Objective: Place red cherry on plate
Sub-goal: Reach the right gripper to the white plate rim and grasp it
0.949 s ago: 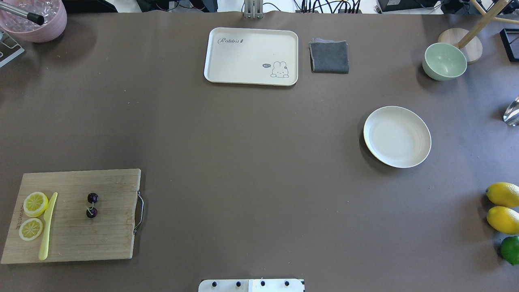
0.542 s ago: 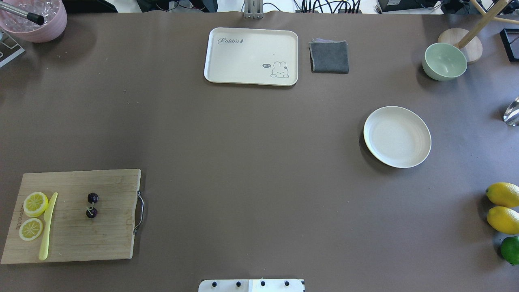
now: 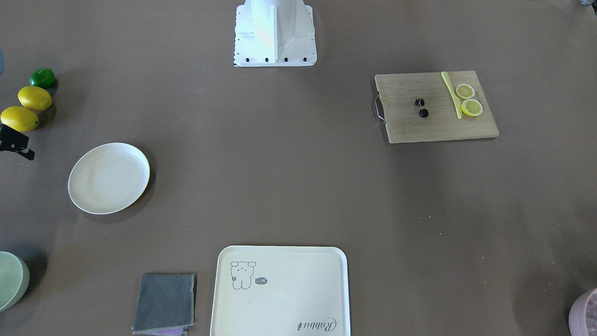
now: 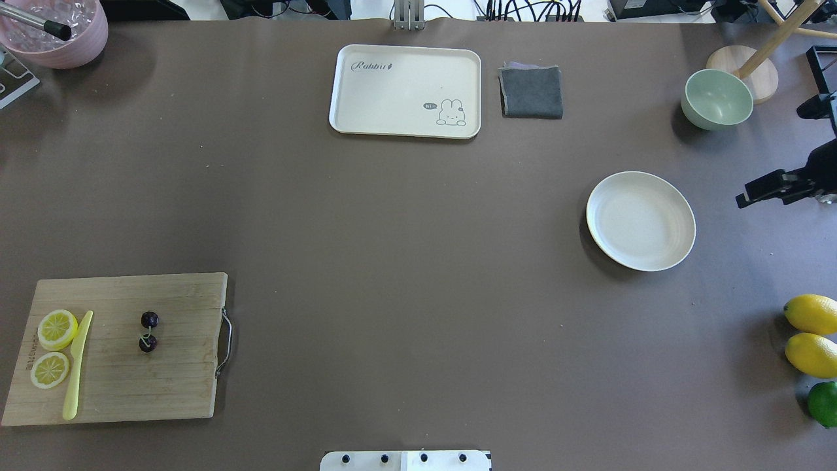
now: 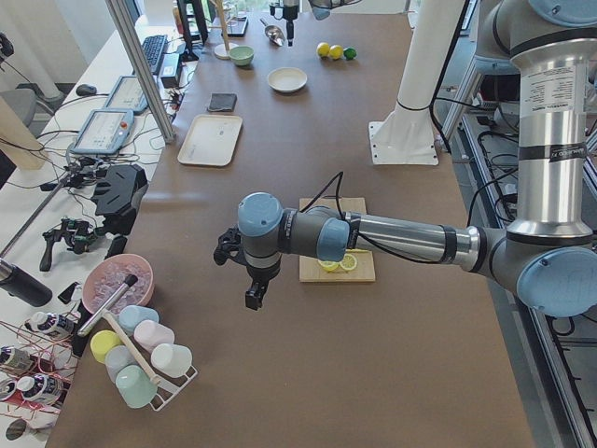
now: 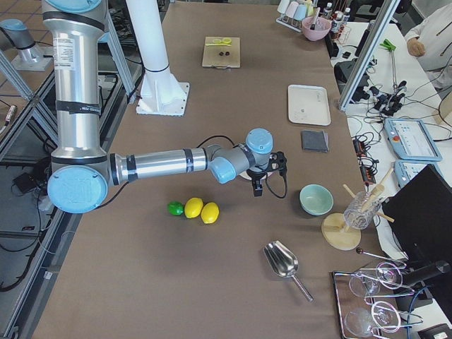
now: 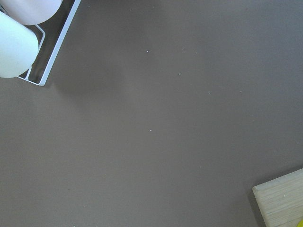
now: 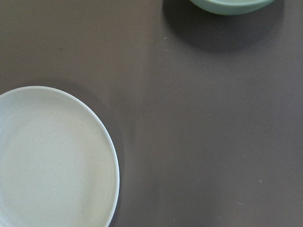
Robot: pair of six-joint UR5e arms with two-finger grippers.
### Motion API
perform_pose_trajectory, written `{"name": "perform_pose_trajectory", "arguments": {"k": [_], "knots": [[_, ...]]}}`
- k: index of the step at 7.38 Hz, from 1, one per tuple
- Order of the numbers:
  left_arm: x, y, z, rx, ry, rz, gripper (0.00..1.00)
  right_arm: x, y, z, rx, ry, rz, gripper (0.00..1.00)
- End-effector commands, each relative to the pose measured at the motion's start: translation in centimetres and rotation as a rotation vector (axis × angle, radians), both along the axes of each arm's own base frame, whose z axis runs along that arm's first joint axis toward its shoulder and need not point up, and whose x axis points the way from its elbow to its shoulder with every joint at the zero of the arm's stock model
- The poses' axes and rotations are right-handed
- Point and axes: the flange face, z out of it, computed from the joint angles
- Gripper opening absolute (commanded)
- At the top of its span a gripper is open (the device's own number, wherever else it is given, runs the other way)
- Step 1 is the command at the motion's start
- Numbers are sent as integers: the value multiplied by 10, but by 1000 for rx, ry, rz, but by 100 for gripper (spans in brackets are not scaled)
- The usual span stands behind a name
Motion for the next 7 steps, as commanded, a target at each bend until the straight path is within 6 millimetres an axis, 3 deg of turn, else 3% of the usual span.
{"name": "perform_pose_trajectory", "arguments": {"k": [1, 3, 4, 6, 7], "knots": [[0, -5, -6, -28, 7, -52, 98, -61, -14, 2, -18, 4, 19, 94], [0, -4, -5, -9, 11, -56, 98, -86, -12, 9, -27, 20, -13, 91], [1, -6, -7, -6, 11, -54, 98, -89, -12, 9, -26, 21, -17, 84], [0, -6, -10, 2, 12, -56, 98, -90, -12, 9, -31, 20, -16, 41], [0, -6, -9, -1, 12, -56, 98, -91, -11, 9, -33, 18, -20, 12]]}}
